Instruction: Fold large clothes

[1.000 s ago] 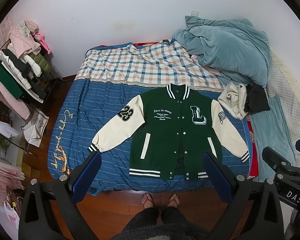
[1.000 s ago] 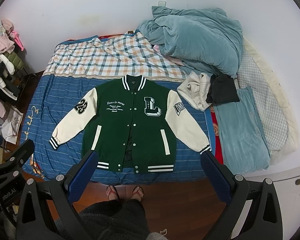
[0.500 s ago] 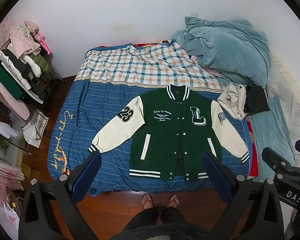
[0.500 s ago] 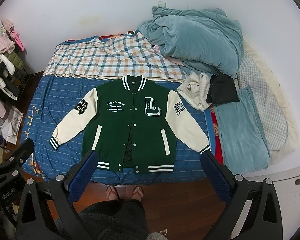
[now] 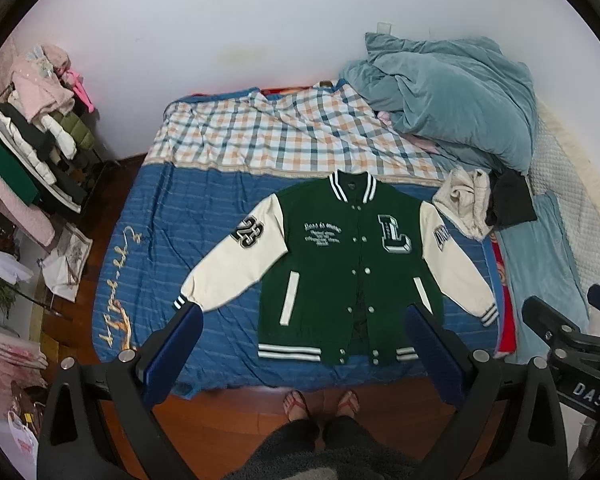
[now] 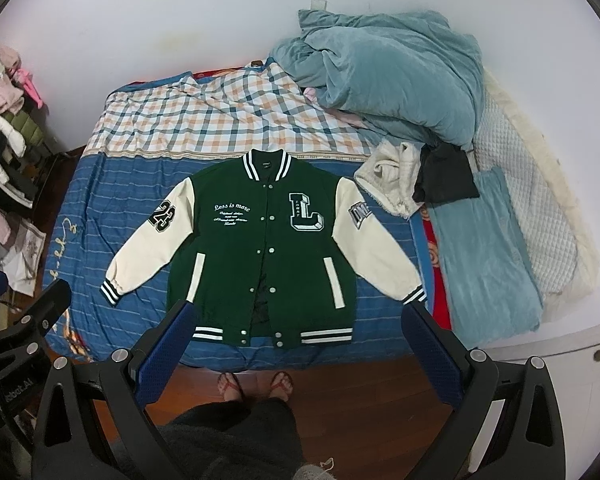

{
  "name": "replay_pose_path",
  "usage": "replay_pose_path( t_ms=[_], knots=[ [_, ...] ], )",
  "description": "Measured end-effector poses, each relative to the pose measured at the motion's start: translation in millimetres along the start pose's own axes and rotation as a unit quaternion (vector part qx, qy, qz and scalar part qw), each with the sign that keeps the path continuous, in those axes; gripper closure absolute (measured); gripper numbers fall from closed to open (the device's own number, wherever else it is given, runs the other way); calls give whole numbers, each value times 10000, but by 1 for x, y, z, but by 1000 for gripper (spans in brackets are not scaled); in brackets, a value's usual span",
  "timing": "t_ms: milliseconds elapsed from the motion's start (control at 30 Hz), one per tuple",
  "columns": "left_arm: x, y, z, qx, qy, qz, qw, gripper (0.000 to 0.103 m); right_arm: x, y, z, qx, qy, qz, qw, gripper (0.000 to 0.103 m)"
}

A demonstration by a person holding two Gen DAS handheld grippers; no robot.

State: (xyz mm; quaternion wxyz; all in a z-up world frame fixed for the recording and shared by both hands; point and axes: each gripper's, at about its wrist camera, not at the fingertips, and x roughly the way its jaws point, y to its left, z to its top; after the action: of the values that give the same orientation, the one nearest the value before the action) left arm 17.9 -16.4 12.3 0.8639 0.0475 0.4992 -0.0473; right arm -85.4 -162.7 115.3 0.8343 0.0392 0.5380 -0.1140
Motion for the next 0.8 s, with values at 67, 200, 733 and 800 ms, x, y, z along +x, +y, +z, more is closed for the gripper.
replay_pose_path(
  t_ms=[67, 200, 733, 800],
  knots=[
    [11, 2, 4, 64, -160, 129, 9998, 0, 13, -9, 2, 296, -128, 274, 9991, 0],
    [49, 4, 10, 107, -513, 419, 9977, 0, 72, -42, -8, 1213, -348, 461, 9909, 0],
    [326, -98, 9, 243, 716, 1372, 9877, 0, 447, -328, -157, 5474, 1040, 655, 8278, 13],
    [364, -113, 4, 314, 977, 1449, 9841, 0, 503, -357, -176, 5899, 1058, 836, 7961, 13]
  ],
)
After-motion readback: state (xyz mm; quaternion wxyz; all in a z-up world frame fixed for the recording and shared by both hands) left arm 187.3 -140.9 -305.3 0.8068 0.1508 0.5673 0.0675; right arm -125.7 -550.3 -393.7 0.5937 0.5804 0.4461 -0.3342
